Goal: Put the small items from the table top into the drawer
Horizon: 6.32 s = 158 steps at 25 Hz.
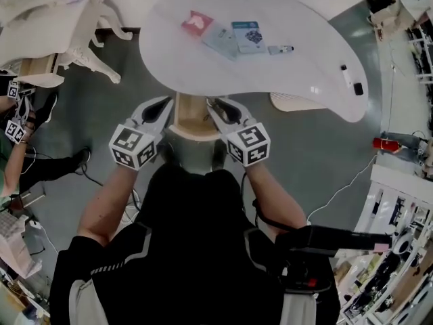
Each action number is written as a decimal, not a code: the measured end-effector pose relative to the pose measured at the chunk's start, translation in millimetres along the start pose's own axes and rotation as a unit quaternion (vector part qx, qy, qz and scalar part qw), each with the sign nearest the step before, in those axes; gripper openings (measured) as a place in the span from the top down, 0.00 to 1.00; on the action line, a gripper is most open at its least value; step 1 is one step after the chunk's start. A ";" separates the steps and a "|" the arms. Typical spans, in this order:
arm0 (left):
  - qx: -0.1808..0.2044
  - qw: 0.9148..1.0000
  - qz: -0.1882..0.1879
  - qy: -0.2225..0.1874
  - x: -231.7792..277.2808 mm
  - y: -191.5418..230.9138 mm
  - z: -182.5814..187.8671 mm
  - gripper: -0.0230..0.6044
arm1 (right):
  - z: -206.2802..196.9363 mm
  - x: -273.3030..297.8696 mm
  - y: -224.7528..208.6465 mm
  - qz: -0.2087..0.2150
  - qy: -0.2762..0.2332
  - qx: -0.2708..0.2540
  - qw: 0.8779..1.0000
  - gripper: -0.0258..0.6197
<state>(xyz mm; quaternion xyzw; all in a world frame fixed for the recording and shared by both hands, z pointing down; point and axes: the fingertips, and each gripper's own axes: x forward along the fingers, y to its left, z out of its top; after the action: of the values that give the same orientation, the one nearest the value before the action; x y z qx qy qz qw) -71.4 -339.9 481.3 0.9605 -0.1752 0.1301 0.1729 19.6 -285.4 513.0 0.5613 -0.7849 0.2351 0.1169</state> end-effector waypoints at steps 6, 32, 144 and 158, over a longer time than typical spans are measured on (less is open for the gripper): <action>-0.016 0.999 0.013 0.046 11.3 7.6 -48.1 0.96 | -47.9 20.5 -9.9 0.015 0.058 -0.015 0.998 0.80; -0.062 0.984 0.025 0.163 41.5 50.6 -160.1 0.96 | -180.2 115.5 -19.1 0.099 0.276 -0.114 0.949 0.80; -0.006 0.999 -0.007 -0.040 -7.2 -29.2 26.7 0.96 | 72.5 -33.2 10.9 0.011 -0.059 -0.090 0.994 0.96; 0.026 0.994 -0.004 -0.107 -18.7 -65.3 88.5 0.96 | 116.4 -99.5 4.6 -0.084 -0.158 -0.082 0.980 0.96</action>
<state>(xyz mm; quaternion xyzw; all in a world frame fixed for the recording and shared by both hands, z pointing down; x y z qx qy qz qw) -46.7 -310.5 376.6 0.9737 -0.1859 0.0303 0.1282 58.7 -260.2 367.1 0.6436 -0.7603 0.0673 0.0565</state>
